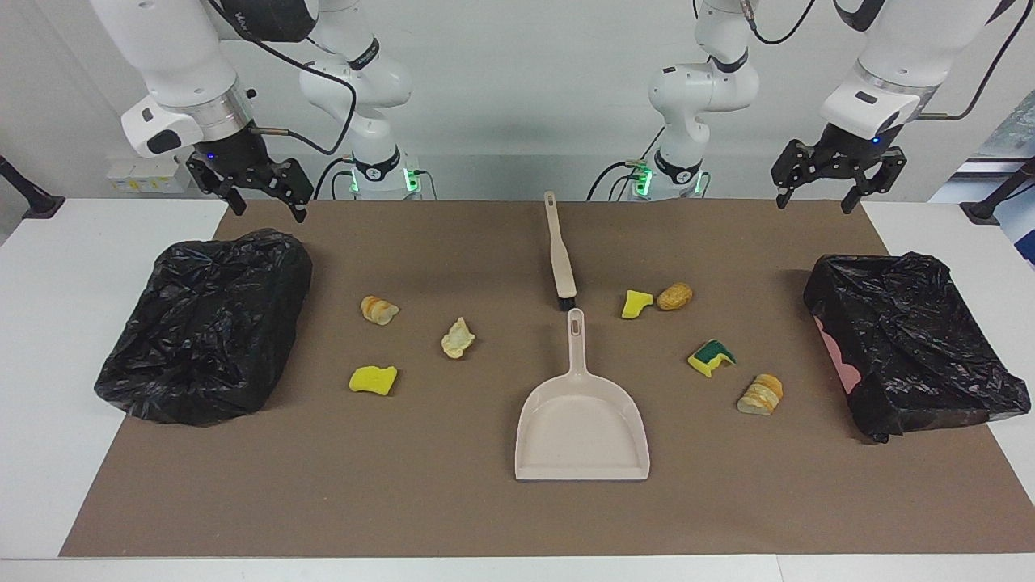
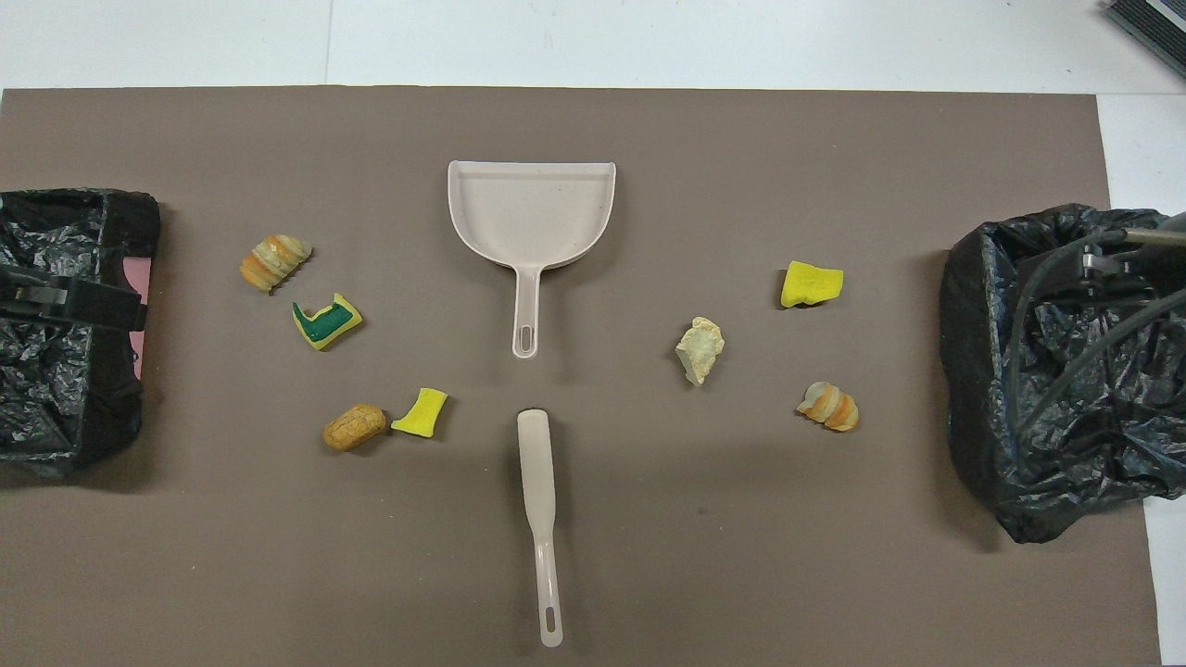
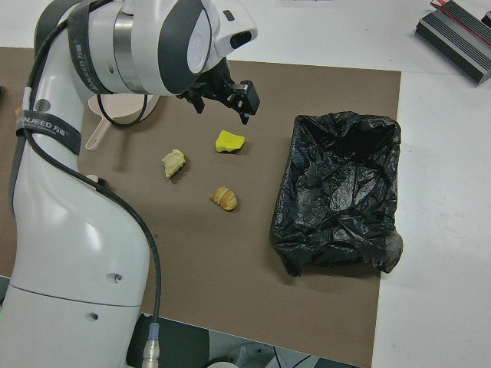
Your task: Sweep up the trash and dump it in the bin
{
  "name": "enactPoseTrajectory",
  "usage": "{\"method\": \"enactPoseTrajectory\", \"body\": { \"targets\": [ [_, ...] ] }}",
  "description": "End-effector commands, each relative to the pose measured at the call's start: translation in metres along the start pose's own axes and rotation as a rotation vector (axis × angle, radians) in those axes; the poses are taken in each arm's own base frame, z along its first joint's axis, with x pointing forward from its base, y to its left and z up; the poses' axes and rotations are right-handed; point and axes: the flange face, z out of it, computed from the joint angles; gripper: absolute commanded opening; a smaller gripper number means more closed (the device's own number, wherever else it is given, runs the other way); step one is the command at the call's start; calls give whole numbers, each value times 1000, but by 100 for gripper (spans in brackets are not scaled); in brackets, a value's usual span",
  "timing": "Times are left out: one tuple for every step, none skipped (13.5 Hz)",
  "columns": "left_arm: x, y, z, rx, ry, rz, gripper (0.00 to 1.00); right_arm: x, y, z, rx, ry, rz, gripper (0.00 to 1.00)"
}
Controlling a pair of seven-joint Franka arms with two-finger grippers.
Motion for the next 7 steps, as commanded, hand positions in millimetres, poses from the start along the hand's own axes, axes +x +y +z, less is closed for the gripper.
{"method": "enactPoseTrajectory", "body": {
  "targets": [
    [-7,-1,-1,-8,11,-6,100,-11,0,-2,20,-11,-33,100],
    [-7,0,0,-8,10,-3,100,-12,0,-1,19,-12,-33,100],
    [-7,-1,0,-8,10,-5,100,-12,0,-1,19,-14,-33,100],
    [-7,-1,0,-8,10,-6,100,-12,0,-1,20,-19,-33,100],
    [-7,-1,0,-8,10,-5,100,-13,0,0,19,-23,-33,100],
    [-7,-1,0,-8,10,-5,100,-13,0,-1,19,-23,-33,100],
    [-8,-1,0,-9,2,-6,100,-14,0,0,19,-29,-38,100]
  ]
}}
